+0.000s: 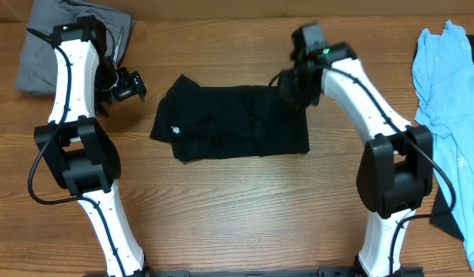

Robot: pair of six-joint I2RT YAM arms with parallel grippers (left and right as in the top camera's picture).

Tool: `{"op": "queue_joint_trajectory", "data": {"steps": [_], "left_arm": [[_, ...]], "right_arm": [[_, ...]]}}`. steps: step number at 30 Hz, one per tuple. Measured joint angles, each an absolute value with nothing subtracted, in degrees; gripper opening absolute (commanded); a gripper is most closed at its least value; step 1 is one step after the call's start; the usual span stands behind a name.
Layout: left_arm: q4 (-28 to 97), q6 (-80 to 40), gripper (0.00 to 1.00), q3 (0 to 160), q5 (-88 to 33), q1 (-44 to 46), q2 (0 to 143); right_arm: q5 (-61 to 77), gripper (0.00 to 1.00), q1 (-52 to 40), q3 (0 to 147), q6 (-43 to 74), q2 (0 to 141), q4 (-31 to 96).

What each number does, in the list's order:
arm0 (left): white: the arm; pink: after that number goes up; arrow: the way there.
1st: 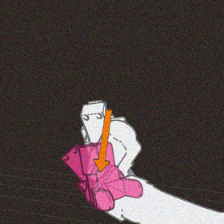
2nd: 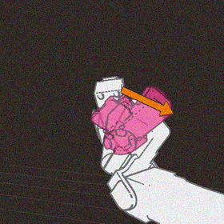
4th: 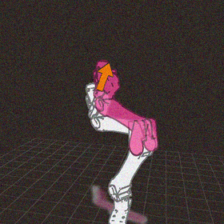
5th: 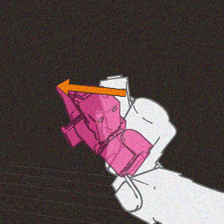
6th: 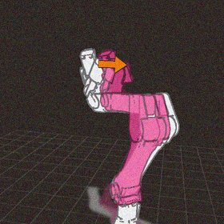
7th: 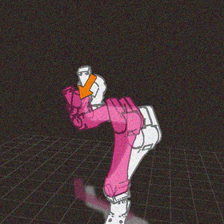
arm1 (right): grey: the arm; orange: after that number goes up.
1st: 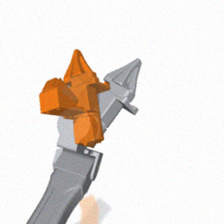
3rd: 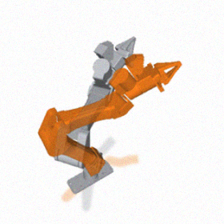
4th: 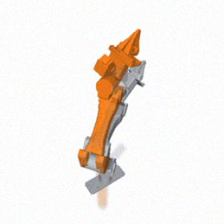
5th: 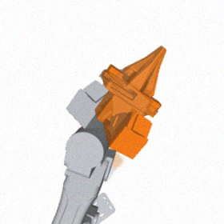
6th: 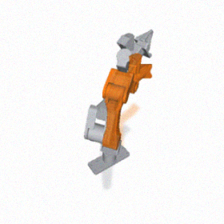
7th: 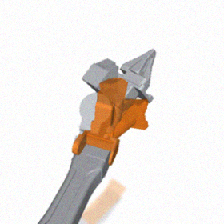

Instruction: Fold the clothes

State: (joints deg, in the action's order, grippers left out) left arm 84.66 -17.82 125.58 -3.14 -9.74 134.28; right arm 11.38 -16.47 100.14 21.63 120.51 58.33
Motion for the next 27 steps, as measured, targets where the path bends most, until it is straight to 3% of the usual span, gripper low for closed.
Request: {"op": "queue_joint_trajectory", "data": {"steps": [7,17,18,19,24,26,27], "left_arm": [[84.6,-17.8,1.0,125.6,-3.1,-9.7,134.3],[84.6,-17.8,1.0,125.6,-3.1,-9.7,134.3],[84.6,-17.8,1.0,125.6,-3.1,-9.7,134.3],[84.6,-17.8,1.0,125.6,-3.1,-9.7,134.3],[84.6,-17.6,1.0,125.6,-3.1,-9.7,134.3],[84.6,-16.6,1.0,125.6,-3.1,-9.7,134.3],[84.6,-16.1,1.0,125.6,-3.1,-9.7,134.3]], "right_arm": [[19.6,0.13,-19.1,88.7,21.4,120.7,50.8],[23.2,0.14,-25.5,87.7,23.5,120.7,44.2],[23.3,0.13,-26.2,87.7,23.9,120.8,43.6],[23.4,0.04,-27.1,87.7,24.3,120.8,43.0],[21.8,0.04,-30.9,87.8,26.0,120.7,43.5],[17.5,0.12,-31.4,88.3,26.3,120.6,46.7],[15.6,0.3,-31.3,88.7,26.4,120.4,47.9]]}}
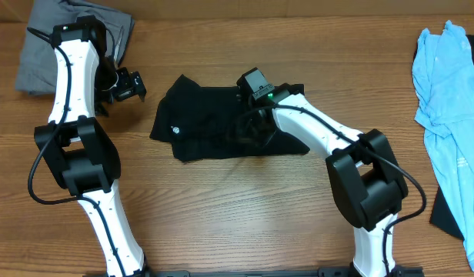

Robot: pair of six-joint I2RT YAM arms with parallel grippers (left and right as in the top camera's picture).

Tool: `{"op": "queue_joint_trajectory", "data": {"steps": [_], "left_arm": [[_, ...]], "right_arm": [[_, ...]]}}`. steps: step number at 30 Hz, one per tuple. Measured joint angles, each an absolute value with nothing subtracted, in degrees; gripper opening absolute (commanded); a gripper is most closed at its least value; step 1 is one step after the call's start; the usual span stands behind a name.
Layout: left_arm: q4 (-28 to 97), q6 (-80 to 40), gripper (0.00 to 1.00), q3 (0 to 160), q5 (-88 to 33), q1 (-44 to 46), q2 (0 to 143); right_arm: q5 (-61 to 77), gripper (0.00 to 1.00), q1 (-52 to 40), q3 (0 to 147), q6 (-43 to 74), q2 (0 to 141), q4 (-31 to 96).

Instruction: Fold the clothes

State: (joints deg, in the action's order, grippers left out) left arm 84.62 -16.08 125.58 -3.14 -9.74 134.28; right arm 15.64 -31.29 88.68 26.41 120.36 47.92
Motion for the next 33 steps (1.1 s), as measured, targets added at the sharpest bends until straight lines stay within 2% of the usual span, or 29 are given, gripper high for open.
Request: {"op": "queue_joint_trajectory", "data": {"steps": [1,2,3,7,11,15,20,33], "left_arm": [[84.6,-15.7,1.0,125.6,-3.1,-9.7,134.3],[84.3,-14.9,1.0,125.6,-3.2,-9.7,134.3],[84.0,-14.2,1.0,125.6,-3.4,-9.7,134.3],[80.1,-10.3,1.0,125.1,-6.5,-9.7,134.3],[74.8,-5.4,1.0,121.1,-13.1,-9.7,134.3],[70.9,-0.4,1.0,115.7,-19.9,-9.7,134.3],[65.5,4.2,1.0,109.3,-26.9,-9.7,134.3],[61.7,7.5,1.0,103.5,-37.9,-9.4,133.3]], "right_arm": [[13.3,0.51,-31.1,89.2,26.3,119.9,49.2],[10.4,0.79,-30.6,90.0,26.7,118.9,50.4],[7.3,0.99,-29.8,91.0,26.8,117.5,51.6],[-0.4,1.0,-25.1,95.6,26.6,110.2,53.8],[-3.3,1.0,-14.7,99.8,26.6,103.0,57.4],[0.2,1.0,-4.3,100.0,23.0,103.0,63.2],[2.5,1.0,4.1,99.7,20.5,103.8,67.2],[3.9,1.0,6.3,99.6,18.0,103.8,67.1]]}}
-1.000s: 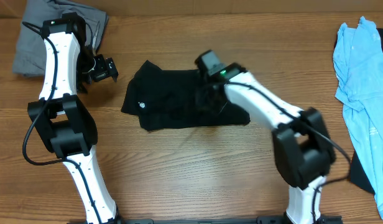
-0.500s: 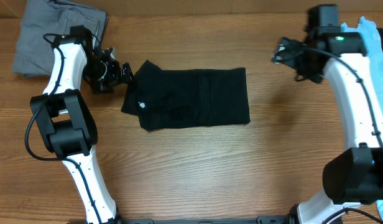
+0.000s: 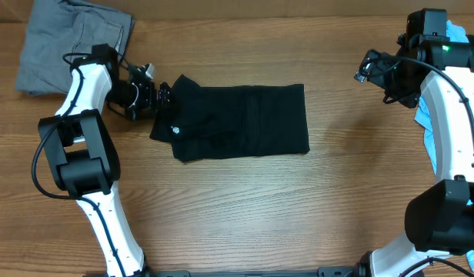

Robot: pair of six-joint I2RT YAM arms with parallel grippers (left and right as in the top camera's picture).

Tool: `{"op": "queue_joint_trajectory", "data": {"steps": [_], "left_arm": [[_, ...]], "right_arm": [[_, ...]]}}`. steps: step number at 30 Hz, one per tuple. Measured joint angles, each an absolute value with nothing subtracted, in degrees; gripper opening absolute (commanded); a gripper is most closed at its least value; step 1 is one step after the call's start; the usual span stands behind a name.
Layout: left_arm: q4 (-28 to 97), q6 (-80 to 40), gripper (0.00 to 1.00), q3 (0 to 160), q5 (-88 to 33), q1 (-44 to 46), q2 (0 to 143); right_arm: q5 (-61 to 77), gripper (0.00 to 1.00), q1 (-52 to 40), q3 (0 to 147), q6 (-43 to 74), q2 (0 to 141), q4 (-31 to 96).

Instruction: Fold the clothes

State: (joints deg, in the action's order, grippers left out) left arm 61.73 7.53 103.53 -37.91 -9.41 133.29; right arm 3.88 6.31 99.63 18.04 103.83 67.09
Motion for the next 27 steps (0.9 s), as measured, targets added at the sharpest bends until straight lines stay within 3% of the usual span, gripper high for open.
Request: {"op": "queue_joint_trajectory", "data": {"steps": [3,8,11,12,14,15,22,27], "left_arm": [[60.7,7.4,1.0,102.6,-38.9,-8.3,133.0],[57.8,4.0,0.78,101.9,-38.3,-5.8,132.7],[57.2,2.7,0.56,101.4,-37.3,-4.8,132.7],[57.2,2.3,0.44,101.3,-37.0,-4.6,132.8],[57.2,1.7,0.09,101.2,-35.3,-4.1,133.0],[57.2,1.4,0.04,101.1,-34.2,-3.8,133.1],[58.0,-1.7,0.04,101.1,-28.8,-3.1,133.4],[66.5,-4.1,0.04,104.8,-20.6,-4.8,133.6]], "right_arm": [[4.1,1.0,6.3,99.6,18.0,103.8,67.0],[4.1,1.0,6.3,98.7,18.0,103.8,67.0],[4.1,1.0,6.3,98.0,18.0,103.8,67.0],[4.1,1.0,6.3,97.8,18.0,103.8,66.9],[4.1,1.0,6.3,97.5,18.0,103.8,66.5],[4.1,1.0,6.3,97.3,18.0,103.8,66.3],[4.1,1.0,6.3,95.6,18.0,103.8,65.1],[6.9,1.0,6.3,92.0,18.0,103.8,61.7]]}}
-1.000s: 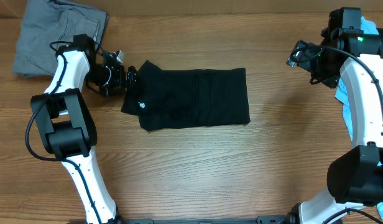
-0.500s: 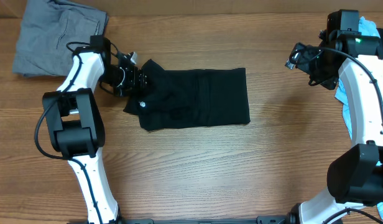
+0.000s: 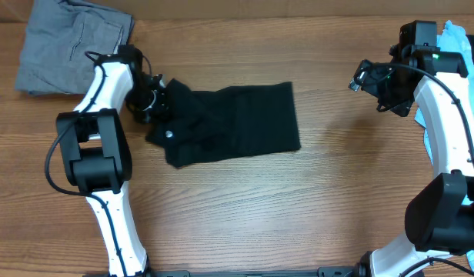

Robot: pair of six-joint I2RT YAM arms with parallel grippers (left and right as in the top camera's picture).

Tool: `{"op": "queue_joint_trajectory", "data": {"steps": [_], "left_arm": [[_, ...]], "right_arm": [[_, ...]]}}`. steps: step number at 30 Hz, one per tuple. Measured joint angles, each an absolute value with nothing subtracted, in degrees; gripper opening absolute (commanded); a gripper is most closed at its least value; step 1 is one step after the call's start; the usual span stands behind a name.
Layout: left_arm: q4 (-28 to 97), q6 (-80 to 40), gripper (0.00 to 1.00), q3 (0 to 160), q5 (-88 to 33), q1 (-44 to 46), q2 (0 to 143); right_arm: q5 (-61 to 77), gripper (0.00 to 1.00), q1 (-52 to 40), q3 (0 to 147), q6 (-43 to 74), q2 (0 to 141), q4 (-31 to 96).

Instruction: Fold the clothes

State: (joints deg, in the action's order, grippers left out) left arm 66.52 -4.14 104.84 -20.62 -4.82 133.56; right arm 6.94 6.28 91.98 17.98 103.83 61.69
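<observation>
A black garment point(image 3: 229, 123) lies folded into a rough rectangle on the wooden table point(image 3: 245, 215), left of middle. My left gripper point(image 3: 155, 100) is at its upper left corner, with its fingers in the cloth and apparently shut on it. My right gripper point(image 3: 362, 78) hangs over bare wood well to the right of the garment. Its fingers look apart and hold nothing.
A grey garment point(image 3: 68, 38) lies bunched at the far left corner. A light blue garment point(image 3: 458, 35) lies along the right edge, partly behind the right arm. The two arm bases stand at the front edge.
My left gripper has moved onto the black garment's upper left corner, and the whole garment has shifted a little to the left. The right gripper has moved slightly down and left.
At first my right gripper was at the garment's upper right corner and the left hung apart to its left. Then the right reached over the garment's middle. Later it was far right, the left beside the corner. Now the left is on that corner.
</observation>
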Motion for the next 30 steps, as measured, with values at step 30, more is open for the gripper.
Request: {"op": "queue_joint_trajectory", "data": {"steps": [30], "left_arm": [[85.5,-6.1,0.04,132.4,-18.7,9.3,134.6]], "right_arm": [[19.5,1.0,-7.5,69.0,23.8,106.4,34.9]]}}
